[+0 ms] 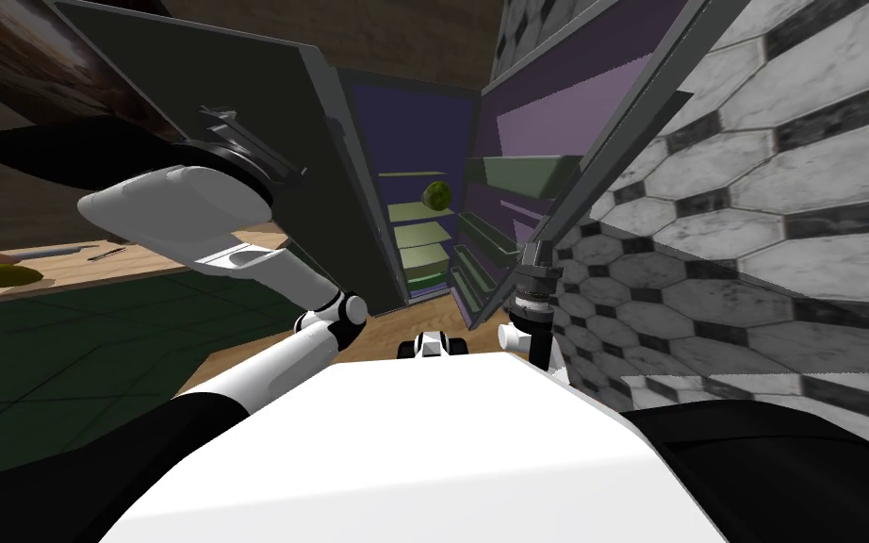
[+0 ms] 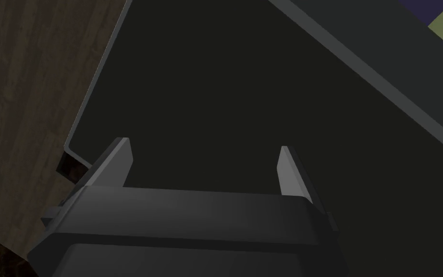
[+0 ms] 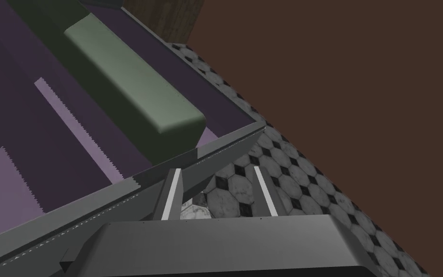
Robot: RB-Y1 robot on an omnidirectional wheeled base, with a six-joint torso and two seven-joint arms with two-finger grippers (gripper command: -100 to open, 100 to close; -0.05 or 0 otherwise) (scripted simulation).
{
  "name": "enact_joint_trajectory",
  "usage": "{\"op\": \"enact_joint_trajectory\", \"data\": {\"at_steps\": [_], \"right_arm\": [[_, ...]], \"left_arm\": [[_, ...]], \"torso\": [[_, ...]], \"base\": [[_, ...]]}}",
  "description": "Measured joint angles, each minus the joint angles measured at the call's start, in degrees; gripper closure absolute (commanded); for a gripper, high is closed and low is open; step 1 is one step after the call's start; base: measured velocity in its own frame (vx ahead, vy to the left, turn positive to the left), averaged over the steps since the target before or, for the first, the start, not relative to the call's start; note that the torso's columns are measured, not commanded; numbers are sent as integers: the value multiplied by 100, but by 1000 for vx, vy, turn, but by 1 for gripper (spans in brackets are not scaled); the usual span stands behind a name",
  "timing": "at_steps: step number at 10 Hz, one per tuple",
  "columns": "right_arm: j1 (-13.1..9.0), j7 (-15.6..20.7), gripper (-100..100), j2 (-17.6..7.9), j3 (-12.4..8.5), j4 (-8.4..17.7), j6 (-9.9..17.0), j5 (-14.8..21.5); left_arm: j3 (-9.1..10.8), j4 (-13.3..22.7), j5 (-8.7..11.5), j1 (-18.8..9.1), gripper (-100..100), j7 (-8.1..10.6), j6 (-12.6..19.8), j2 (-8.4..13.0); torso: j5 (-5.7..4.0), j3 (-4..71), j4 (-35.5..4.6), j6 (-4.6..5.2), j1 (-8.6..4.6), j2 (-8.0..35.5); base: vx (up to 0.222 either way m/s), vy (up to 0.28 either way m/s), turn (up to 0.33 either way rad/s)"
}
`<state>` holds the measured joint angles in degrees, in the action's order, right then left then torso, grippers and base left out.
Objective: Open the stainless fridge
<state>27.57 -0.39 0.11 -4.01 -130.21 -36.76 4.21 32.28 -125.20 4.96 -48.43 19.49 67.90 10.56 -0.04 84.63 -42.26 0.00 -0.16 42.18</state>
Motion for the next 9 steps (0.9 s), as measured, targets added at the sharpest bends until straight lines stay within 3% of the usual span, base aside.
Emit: {"op": "enact_joint_trajectory", "data": {"at_steps": [9], "right_arm": [[0, 0, 0, 0, 0, 0, 0, 0]], "left_arm": [[568, 367, 34, -1277, -100, 131, 1371, 45]], "torso": [[4, -3, -1, -1, 14, 5]], "base": [[25, -111, 53]]}}
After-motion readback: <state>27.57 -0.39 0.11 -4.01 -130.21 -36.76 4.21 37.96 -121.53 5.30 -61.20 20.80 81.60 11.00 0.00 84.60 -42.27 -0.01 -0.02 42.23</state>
